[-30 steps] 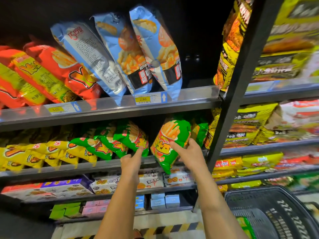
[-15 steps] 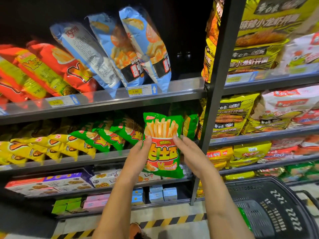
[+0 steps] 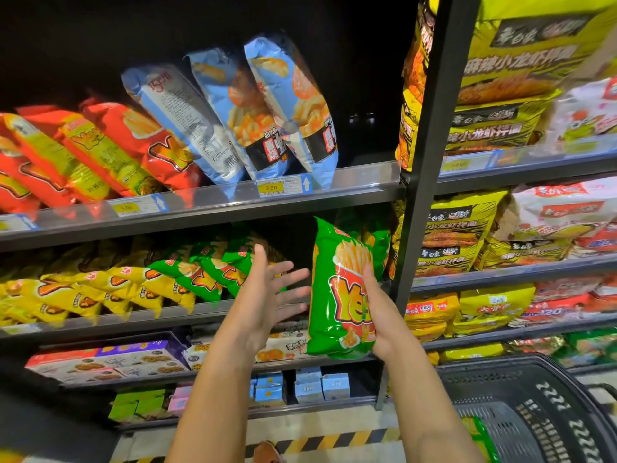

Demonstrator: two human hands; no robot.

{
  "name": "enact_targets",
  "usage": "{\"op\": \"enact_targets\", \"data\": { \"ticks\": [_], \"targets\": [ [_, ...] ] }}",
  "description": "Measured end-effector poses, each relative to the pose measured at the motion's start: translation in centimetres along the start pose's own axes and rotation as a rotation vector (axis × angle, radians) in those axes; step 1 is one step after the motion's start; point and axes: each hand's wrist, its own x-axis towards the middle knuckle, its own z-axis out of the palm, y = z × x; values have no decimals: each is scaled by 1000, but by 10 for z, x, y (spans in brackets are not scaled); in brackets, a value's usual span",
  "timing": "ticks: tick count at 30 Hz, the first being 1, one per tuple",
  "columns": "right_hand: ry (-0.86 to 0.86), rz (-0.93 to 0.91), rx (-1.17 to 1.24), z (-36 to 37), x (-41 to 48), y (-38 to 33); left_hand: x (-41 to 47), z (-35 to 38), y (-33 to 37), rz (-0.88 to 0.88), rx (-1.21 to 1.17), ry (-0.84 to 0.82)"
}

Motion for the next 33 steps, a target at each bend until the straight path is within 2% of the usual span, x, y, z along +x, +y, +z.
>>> {"op": "enact_targets", "data": {
  "ticks": [4,7,8,10,12,17,22,28,31,33],
  "targets": [
    [-18,-13,-52,5,-1,2,-5,7,3,-10,3,-26],
    [-5,-70,-186,16,-1,1,-10,20,0,6,190,-107],
    [0,-93,-238,22,-2,0,-11,24,-2,20,248,-105],
    [-31,-105,-345,29,-3,-3,-5,24,-10,17,324,19],
    [-72,-109,-363,32,-8,-12,-4,19,-14,-5,250,92],
    [-115,-120,-165,12,-16,-35,-14,3,-20,-132,-217,-55],
    [-161,-147,-156,14,-17,-33,-12,4,-28,-101,-314,-68],
    [-159,-133,-302,16,-16,-28,-14,7,-25,-34,-131,-19],
    [-221,-147,-471,18,-20,-25,-12,10,-25,87,57,7],
    [-200,-179,-549,17,-20,-24,-12,12,-25,182,133,7]
  ]
}}
